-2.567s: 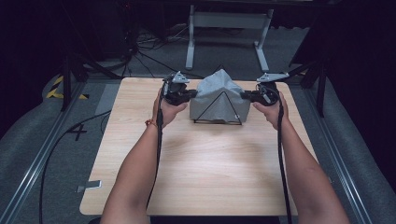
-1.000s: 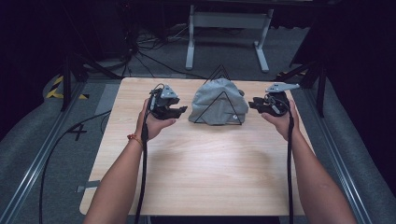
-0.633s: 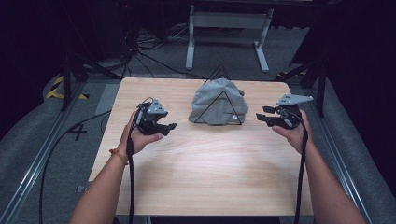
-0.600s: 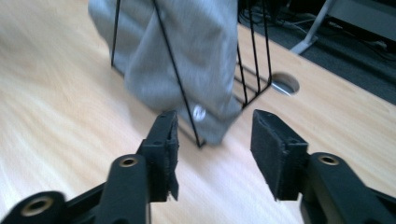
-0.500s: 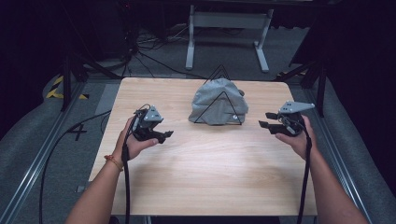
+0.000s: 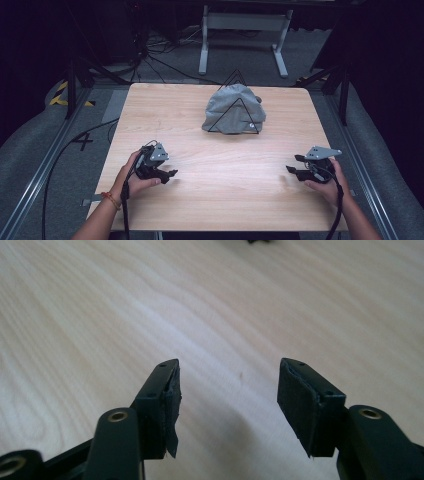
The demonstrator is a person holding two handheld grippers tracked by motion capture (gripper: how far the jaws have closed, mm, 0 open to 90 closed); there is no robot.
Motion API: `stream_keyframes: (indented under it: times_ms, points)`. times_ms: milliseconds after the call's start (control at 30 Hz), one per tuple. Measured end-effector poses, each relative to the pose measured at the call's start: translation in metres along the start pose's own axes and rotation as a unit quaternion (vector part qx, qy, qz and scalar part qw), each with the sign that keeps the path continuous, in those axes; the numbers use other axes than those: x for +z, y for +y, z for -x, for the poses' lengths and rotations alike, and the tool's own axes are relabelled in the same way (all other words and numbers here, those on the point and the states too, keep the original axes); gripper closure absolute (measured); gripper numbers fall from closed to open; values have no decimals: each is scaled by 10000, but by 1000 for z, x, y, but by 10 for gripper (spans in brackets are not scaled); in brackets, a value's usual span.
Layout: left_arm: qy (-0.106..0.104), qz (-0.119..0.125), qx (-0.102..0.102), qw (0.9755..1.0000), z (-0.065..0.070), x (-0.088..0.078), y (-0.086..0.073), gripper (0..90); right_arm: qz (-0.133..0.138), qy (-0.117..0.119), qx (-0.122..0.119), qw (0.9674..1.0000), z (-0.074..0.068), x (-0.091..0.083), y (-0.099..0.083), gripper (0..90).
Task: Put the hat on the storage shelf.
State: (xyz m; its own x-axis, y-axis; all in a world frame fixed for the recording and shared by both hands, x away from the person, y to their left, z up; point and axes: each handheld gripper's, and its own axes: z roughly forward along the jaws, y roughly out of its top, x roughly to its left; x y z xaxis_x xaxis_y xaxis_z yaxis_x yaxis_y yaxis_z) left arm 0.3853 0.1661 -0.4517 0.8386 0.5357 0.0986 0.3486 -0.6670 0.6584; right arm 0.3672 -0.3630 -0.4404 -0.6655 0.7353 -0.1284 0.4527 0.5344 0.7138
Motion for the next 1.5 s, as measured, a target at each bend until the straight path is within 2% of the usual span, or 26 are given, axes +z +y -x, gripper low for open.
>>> stream_keyframes:
  times_ms: [100,133,167,233,267,333,400,467,500,667,900,1500]
  points:
    - [-44,67,-61,9999,3,2,-6,290,-10,18,82,10000,-2,-2,-9,418]
    - [-103,80,-91,9999,5,3,-9,290,30,22,179,9998,-3,-4,-14,408]
    - [-115,54,-80,9999,6,5,-12,289,42,22,307,9995,-4,-5,-18,391]
    - [-193,0,-159,9997,8,7,-17,277,2,7,347,9994,-7,-8,-27,380]
    - [-231,48,-249,9994,8,7,-19,264,-5,40,381,9993,-9,-9,-31,368]
    - [-215,152,-305,9992,9,6,-23,261,75,25,448,9990,-10,-11,-40,332]
    - [-371,292,-429,9980,10,8,-28,249,162,-5,661,9977,-7,-11,-46,279]
    - [-438,369,-398,9976,13,10,-29,173,175,-42,729,9972,-6,-11,-47,258]
    - [-420,387,-374,9977,14,11,-30,147,160,-46,699,9974,-6,-11,-47,249]
    - [-422,388,-374,9977,14,11,-30,144,139,-23,731,9972,-6,-9,-45,220]
    - [-384,368,-396,9978,14,11,-29,137,132,-46,718,9973,-5,-9,-46,213]
    - [-450,341,-382,9977,13,11,-29,130,125,-55,717,9973,-3,-9,-46,201]
